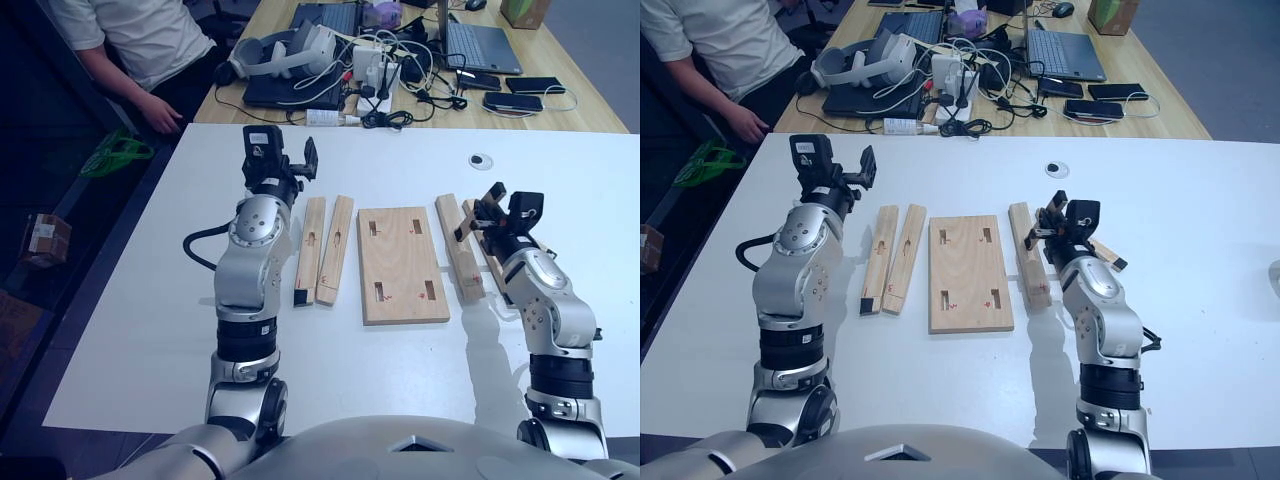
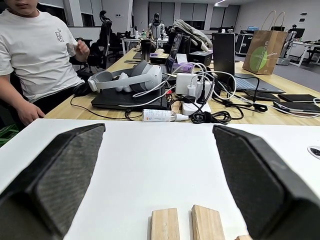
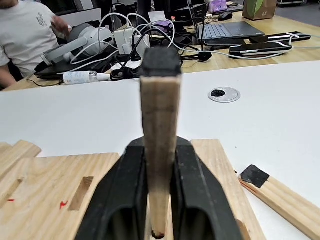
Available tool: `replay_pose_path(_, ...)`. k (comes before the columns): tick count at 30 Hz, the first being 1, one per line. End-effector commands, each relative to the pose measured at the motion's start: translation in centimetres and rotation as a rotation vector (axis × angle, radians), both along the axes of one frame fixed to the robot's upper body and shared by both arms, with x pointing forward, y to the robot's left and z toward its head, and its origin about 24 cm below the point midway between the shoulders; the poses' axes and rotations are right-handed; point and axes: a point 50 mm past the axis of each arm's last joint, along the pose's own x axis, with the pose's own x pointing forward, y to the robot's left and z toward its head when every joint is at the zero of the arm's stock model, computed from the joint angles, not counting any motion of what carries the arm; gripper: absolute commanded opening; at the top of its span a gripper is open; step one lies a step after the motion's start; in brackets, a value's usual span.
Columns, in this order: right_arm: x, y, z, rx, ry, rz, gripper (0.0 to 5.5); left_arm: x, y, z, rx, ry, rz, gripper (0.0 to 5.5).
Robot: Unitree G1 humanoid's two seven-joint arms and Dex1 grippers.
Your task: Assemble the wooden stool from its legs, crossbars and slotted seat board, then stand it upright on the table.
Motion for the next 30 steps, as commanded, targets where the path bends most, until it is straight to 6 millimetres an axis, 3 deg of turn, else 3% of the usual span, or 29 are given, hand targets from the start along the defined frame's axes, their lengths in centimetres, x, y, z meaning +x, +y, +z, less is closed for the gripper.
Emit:
replay_pose_path(1,-0.5,0.5,-1.9,-0.058,0.093,0.022,0.38,0.2,-0.2,0.3,0.010,-0.007,0.003,3.99)
replay_pose_path(17,-2.5,0.3,-6.3,-0.104,0.253,0.073,0.38,0.4,-0.3,0.4,0.012,-0.014,0.002,3.99)
replay_pose_path(29,-0.4,-0.4,-2.5,-0.024,-0.008,0.018,0.38,0.4,-0.4,0.4,0.010,-0.015,0.002,3.99)
replay_pose_path(30,-0.3,-0.4,-2.4,-0.023,-0.015,0.021,0.74,0.4,-0.4,0.4,0.010,-0.015,0.002,3.99)
